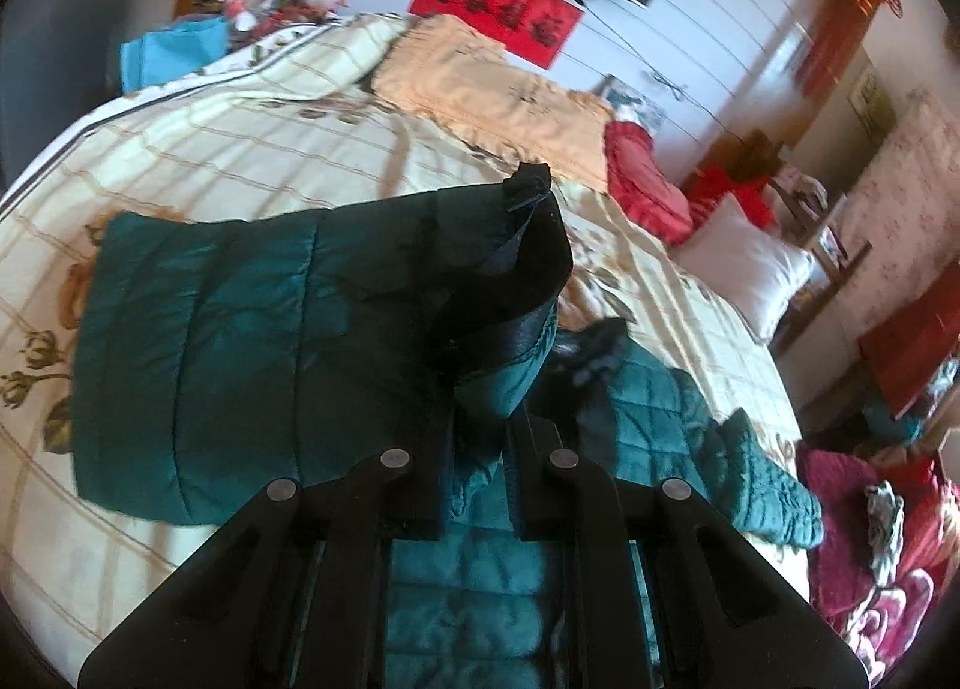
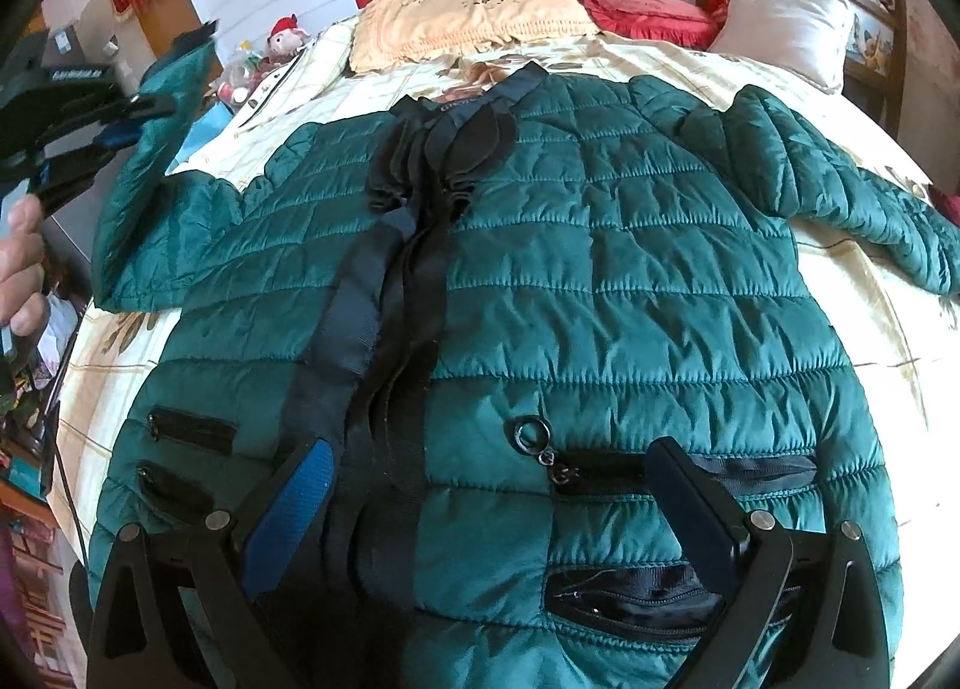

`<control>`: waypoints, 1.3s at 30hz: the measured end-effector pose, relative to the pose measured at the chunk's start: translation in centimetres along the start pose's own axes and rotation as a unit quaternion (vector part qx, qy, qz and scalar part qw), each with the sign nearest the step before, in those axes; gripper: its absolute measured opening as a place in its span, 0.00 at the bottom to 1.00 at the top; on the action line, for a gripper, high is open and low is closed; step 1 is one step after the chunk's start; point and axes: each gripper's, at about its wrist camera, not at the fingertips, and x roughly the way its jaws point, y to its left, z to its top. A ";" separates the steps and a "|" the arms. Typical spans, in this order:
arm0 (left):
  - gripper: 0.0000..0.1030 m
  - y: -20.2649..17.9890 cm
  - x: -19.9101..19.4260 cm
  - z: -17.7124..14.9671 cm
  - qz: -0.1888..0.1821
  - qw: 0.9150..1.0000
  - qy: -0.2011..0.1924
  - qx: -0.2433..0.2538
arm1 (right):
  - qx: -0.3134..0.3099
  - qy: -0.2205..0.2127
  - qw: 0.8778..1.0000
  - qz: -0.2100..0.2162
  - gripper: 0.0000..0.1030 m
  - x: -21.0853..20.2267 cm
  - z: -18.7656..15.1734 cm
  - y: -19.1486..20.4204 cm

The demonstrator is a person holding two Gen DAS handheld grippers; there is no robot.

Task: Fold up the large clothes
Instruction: 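Lift the sleeve with the left gripper and carry it across the jacket body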

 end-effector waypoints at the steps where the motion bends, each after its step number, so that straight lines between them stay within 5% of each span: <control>1: 0.12 -0.4 0.1 -0.2 -0.005 1.000 0.001 0.002 | 0.001 -0.001 1.000 0.001 1.00 0.1 0.0 -0.1; 22: 0.12 -14.4 6.2 -3.9 -0.113 0.988 0.081 0.068 | 0.028 -0.001 0.999 0.015 1.00 -0.7 -0.6 -2.7; 39: 0.12 -14.3 12.4 -6.3 -0.123 0.980 0.135 0.077 | 0.039 -0.002 0.999 0.013 1.00 -0.9 -1.0 -4.5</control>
